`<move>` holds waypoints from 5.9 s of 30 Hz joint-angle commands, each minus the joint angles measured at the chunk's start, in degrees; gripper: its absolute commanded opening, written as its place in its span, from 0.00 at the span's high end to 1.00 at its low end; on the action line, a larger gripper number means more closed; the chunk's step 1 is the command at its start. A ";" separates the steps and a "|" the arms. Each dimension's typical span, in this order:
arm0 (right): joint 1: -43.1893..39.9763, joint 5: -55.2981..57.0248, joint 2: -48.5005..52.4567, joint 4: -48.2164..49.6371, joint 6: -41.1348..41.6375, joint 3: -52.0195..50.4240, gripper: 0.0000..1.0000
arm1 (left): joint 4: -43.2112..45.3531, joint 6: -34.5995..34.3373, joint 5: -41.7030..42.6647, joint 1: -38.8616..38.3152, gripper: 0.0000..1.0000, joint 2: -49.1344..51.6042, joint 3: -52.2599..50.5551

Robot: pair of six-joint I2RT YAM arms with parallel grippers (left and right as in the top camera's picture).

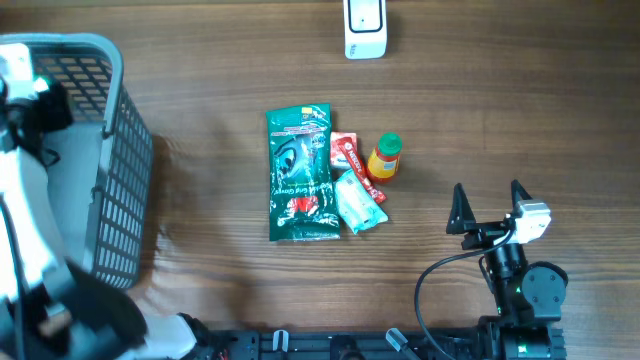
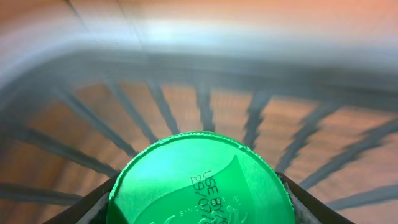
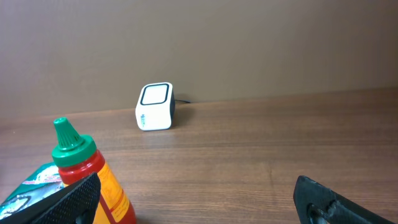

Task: Scan the item barcode
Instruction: 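Grasp the green-capped bottle in the basket with the left gripper, then carry the green-capped bottle right and set it upright on the table, then release the bottle and retract the left arm toward rest, then reach the right gripper down and grasp the green-capped bottle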

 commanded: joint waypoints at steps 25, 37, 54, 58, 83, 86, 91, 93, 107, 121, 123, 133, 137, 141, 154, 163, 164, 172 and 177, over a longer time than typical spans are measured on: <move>0.07 -0.66 -0.35 0.37 -1.07 -0.07 0.00 | 3.19 -10.69 11.74 -73.88 0.49 -10.56 0.57; 0.07 -0.66 -0.35 0.37 -1.09 -0.07 0.00 | 14.78 -13.44 5.68 -85.33 0.49 15.56 0.57; 0.07 -0.66 -0.35 0.35 -1.07 -0.07 0.00 | 8.74 -13.46 -4.44 -87.10 0.26 22.14 0.42; 0.07 -0.66 -0.35 0.37 -1.07 -0.07 0.00 | 8.94 -13.44 -6.36 -89.61 0.00 21.03 0.63; 0.07 -0.66 -0.35 0.37 -1.07 -0.07 0.00 | -1.92 -11.74 -50.82 -87.43 0.00 1.03 0.59; 0.07 -0.66 -0.35 0.37 -1.07 -0.07 0.00 | 10.62 5.79 -56.08 -87.08 0.00 -3.41 0.59; 0.07 -0.66 -0.35 0.35 -1.05 -0.07 0.00 | 32.76 25.38 -56.48 -79.03 0.00 -9.01 0.59; 0.07 -0.66 -0.35 0.37 -1.07 -0.07 0.00 | 34.23 30.82 -56.48 -74.42 0.00 -10.60 0.59; 0.07 -0.92 -0.35 0.39 5.22 -0.07 0.00 | -10.14 16.55 7.63 -51.63 0.00 -44.81 -2.91; 0.07 -25.57 -0.35 1.88 56.54 -0.07 0.00 | -4.07 -8.98 22.38 -24.70 0.00 -72.72 -12.37; 0.07 -26.75 -0.35 1.88 59.49 -0.07 0.00 | -4.37 -8.92 22.62 -28.55 0.00 -73.81 -13.09; 0.07 -38.86 -0.28 1.36 54.27 0.46 0.01 | -3.93 -7.19 20.39 -35.69 0.00 -86.66 -21.38; 0.07 -32.02 2.67 -12.83 45.29 9.18 0.01 | -4.35 -7.19 16.90 -35.74 0.00 -88.02 -21.64; 0.09 -17.66 14.45 -30.80 35.67 25.40 0.00 | -1.92 -7.21 7.61 -35.67 0.00 -88.02 -21.62; 0.09 -11.96 66.58 -50.82 16.15 59.28 0.00 | -5.14 -7.23 -0.39 -35.69 0.00 -87.97 -21.64; 7.72 -4.39 73.42 -51.15 4.00 59.21 0.00 | -6.54 -7.23 -0.39 -35.69 0.00 -87.97 -22.21; 10.58 -0.46 74.51 -51.30 5.90 59.19 0.00 | -6.54 -7.23 -0.39 -35.69 0.00 -87.97 -22.62; 18.03 12.83 85.57 -49.29 16.46 59.19 0.00 | -5.90 -7.21 -0.39 -35.69 0.00 -90.88 -26.73; 18.03 11.13 92.70 -48.13 17.86 59.19 0.06 | -5.90 -7.21 -0.85 -35.74 0.00 -91.08 -27.28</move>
